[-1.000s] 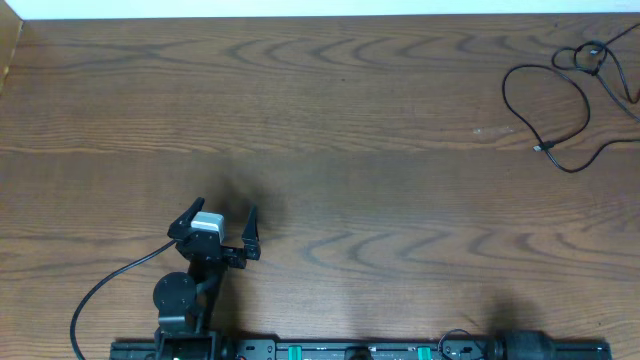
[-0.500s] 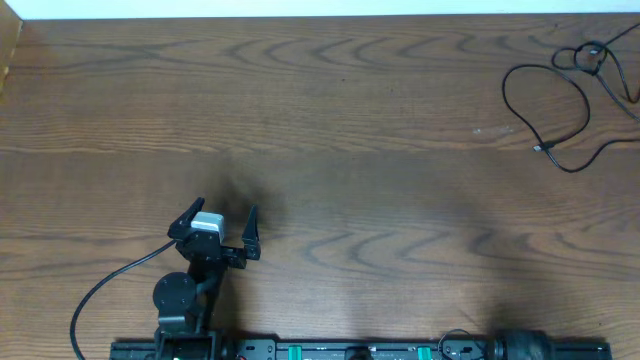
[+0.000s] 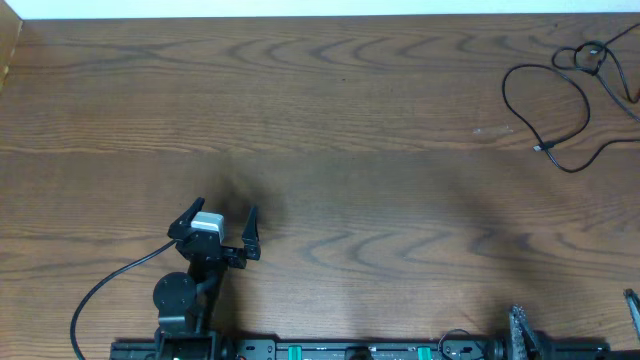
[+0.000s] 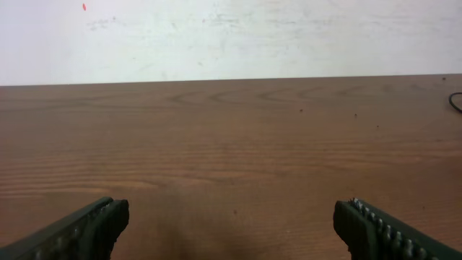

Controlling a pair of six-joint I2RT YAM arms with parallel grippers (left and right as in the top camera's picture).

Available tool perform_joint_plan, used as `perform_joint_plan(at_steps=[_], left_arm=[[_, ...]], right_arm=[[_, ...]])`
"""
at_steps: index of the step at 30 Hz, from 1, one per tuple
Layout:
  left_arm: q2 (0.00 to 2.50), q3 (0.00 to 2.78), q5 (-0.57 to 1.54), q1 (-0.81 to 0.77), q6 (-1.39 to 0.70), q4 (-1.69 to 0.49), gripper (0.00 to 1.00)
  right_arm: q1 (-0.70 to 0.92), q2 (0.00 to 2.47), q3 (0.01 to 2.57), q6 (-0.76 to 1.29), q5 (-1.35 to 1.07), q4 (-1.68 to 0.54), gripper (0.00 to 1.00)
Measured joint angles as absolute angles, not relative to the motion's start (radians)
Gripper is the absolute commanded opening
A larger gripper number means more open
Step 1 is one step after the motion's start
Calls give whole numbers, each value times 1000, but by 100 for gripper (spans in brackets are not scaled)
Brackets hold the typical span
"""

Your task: Untangle cables

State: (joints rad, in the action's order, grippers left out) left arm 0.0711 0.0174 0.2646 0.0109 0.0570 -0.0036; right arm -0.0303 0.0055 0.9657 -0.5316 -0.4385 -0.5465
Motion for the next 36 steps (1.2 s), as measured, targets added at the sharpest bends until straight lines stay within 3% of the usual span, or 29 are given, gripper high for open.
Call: perform_joint_plan(at_steps=[13, 28, 36], left_arm=[[71, 17, 265, 11, 57, -4, 98], [71, 18, 265, 11, 57, -5, 98], [71, 18, 265, 11, 57, -4, 98]], right_arm=[[-30, 6, 913, -535, -446, -566, 99], [-28, 8, 342, -558, -494, -52, 99], [-28, 8, 136, -583, -491, 54, 99]])
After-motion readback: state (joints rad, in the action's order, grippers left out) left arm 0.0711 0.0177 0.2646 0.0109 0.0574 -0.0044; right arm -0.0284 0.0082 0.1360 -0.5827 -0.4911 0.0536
